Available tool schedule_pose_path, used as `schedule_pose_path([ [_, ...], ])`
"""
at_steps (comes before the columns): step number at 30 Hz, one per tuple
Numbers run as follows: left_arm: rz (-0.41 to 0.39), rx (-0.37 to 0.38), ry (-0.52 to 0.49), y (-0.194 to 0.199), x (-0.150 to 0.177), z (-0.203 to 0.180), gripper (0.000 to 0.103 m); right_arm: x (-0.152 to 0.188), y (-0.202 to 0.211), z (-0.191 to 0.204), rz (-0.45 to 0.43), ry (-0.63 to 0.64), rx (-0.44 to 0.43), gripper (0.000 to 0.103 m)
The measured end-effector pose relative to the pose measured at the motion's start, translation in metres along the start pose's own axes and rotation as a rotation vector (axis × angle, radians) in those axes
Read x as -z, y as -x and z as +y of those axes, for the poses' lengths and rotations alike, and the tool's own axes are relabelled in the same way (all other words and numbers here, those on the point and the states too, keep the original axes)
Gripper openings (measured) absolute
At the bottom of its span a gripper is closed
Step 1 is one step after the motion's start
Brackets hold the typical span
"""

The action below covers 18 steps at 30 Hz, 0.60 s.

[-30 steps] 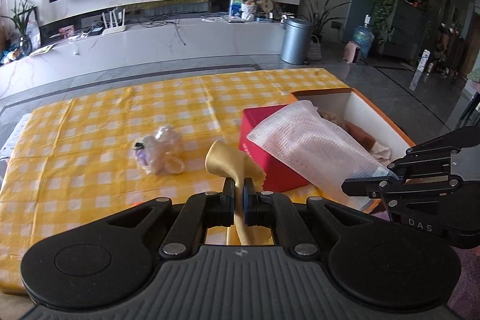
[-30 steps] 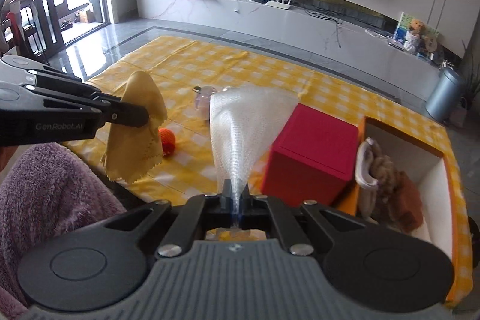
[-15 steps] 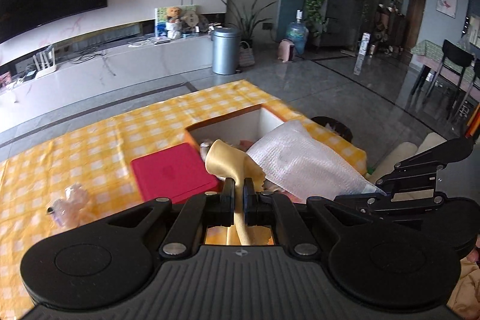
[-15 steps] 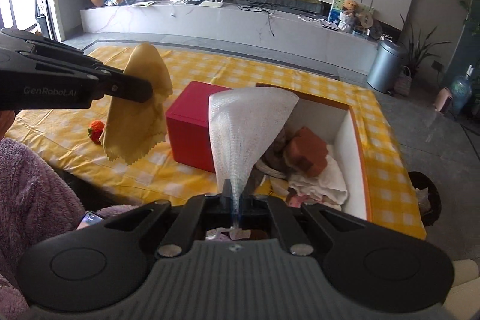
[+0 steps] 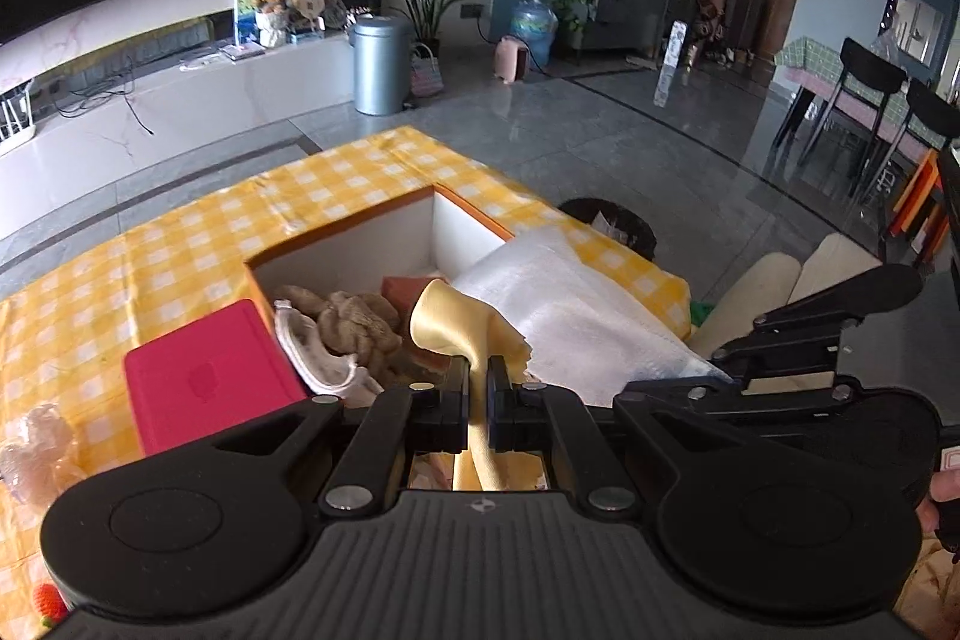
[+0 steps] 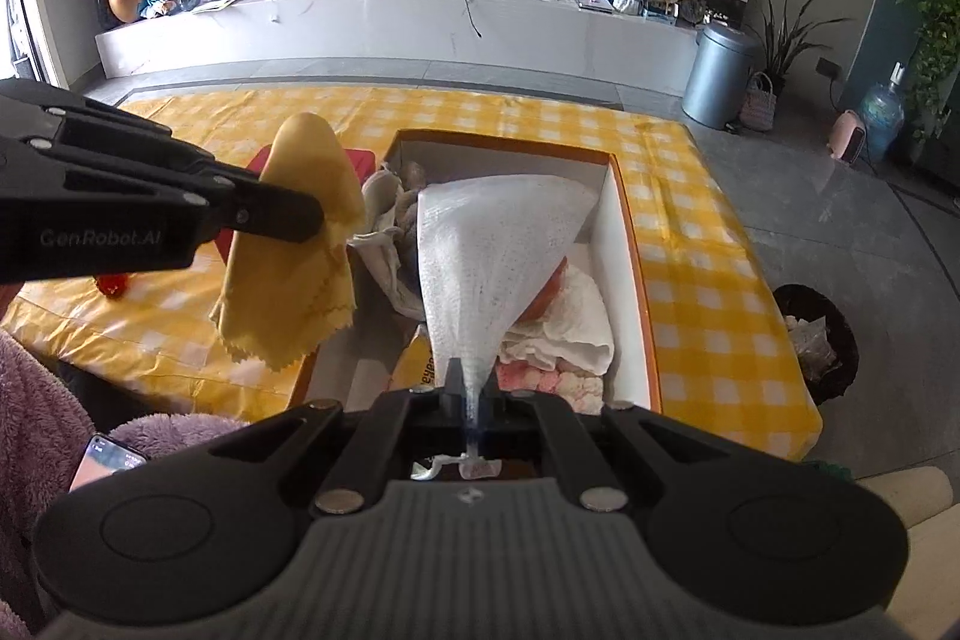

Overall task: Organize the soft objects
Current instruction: 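Lift and carry the yellow cloth and mesh bag over the orange box, then open both grippers to drop the cloth and mesh bag into the box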

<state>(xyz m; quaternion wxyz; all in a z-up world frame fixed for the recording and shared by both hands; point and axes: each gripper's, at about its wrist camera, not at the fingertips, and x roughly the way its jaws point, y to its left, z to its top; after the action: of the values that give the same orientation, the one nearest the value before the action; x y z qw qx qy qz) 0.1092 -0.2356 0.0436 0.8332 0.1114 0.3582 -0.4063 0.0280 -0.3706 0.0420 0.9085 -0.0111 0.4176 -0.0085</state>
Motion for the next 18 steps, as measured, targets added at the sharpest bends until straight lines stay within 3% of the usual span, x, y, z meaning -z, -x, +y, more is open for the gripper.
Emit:
schedule_pose_path([
  [8, 0.148, 0.015, -0.118, -0.060, 0.009, -0.001, 0.005, -0.002, -0.067, -0.020, 0.138, -0.069, -0.040, 0.000],
  [13, 0.201, 0.015, -0.265, -0.084, 0.018, -0.009, 0.006, 0.001, -0.098, -0.027, 0.237, -0.061, -0.039, 0.000],
  [18, 0.251, 0.024, -0.304, -0.101, 0.023, -0.011, 0.006, 0.004, -0.119, -0.026, 0.312, -0.030, -0.043, 0.000],
])
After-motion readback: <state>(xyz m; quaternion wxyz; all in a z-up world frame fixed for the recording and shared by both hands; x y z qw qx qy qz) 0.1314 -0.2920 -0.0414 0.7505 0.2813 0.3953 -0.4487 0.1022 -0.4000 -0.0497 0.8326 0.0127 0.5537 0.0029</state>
